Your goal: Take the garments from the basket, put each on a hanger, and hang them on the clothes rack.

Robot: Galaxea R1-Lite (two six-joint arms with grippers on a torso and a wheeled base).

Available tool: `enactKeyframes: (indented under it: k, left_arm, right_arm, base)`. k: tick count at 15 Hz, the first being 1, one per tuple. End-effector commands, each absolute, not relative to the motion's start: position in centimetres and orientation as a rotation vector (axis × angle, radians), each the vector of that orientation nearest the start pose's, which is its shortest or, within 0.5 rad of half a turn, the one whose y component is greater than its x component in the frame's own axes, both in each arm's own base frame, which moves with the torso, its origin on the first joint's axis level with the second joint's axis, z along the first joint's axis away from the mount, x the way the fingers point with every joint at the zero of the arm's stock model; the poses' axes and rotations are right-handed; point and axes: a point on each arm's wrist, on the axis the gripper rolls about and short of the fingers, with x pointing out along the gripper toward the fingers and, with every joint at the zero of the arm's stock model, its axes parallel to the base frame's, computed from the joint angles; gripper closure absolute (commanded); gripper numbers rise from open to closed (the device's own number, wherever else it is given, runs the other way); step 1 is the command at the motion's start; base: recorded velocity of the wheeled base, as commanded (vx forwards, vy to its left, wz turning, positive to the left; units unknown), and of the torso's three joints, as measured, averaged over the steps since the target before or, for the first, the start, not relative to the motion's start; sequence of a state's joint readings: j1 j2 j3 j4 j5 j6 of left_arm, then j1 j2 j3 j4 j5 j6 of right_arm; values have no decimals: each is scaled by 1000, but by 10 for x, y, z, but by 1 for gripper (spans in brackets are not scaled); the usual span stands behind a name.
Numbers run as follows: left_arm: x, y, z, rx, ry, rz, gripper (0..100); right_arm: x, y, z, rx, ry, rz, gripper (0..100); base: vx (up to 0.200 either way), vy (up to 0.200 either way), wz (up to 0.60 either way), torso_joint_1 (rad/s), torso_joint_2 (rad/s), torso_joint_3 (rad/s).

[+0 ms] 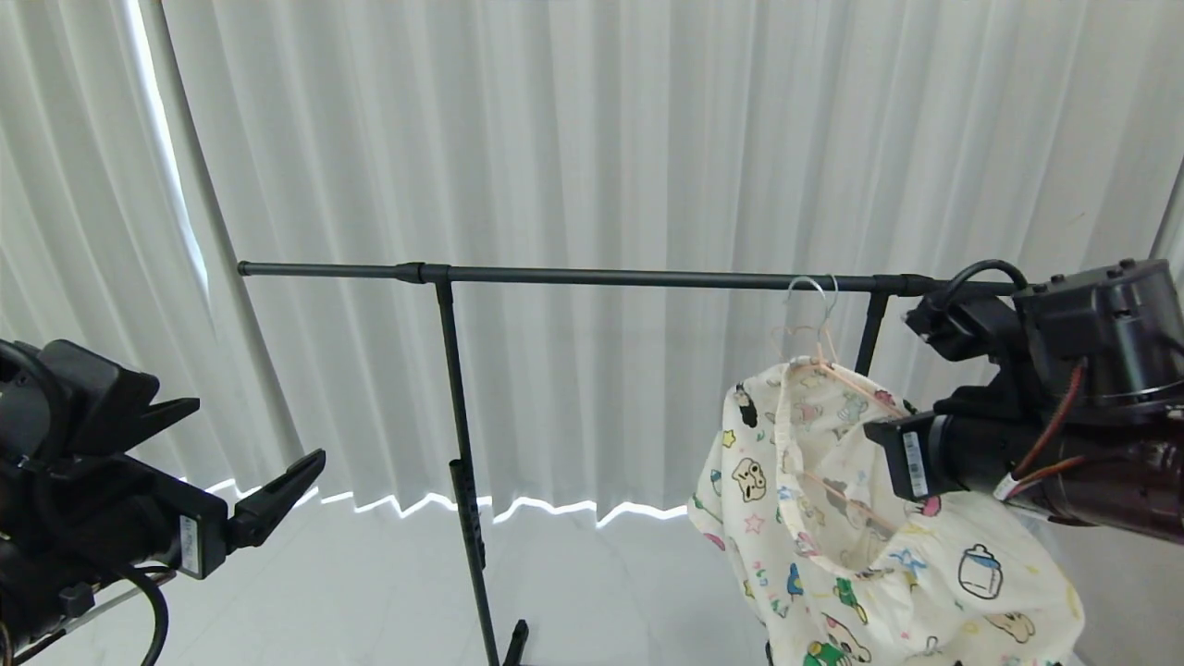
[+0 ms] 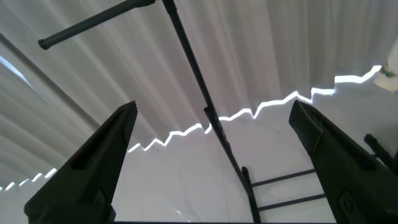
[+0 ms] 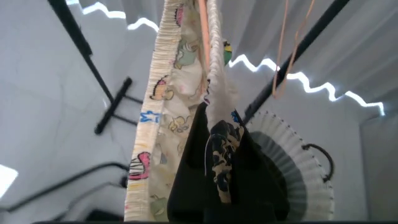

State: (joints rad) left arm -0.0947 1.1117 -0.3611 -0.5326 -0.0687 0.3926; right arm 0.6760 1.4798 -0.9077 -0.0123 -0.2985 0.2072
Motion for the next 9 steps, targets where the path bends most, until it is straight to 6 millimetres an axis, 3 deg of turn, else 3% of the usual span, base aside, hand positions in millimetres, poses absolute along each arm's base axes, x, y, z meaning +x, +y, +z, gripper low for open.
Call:
enactKeyframes:
  k: [1,4,9]
  left_arm:
    - [147,-16,182,390,191,-204,0]
    - [146,-15,179,381,201,-205,0]
    - [146,-16,179,383,199,-211,0]
  right_arm:
    - [214,172,213,-45,525,311,100]
    - [232,192,217,-8,435,332,100]
    - [240,206,218,-13,420,351,100]
  base:
    - [0,0,0,0,0,0]
    - [200,0,0,-2,-1,2]
    - [200,0,0,4,4,2]
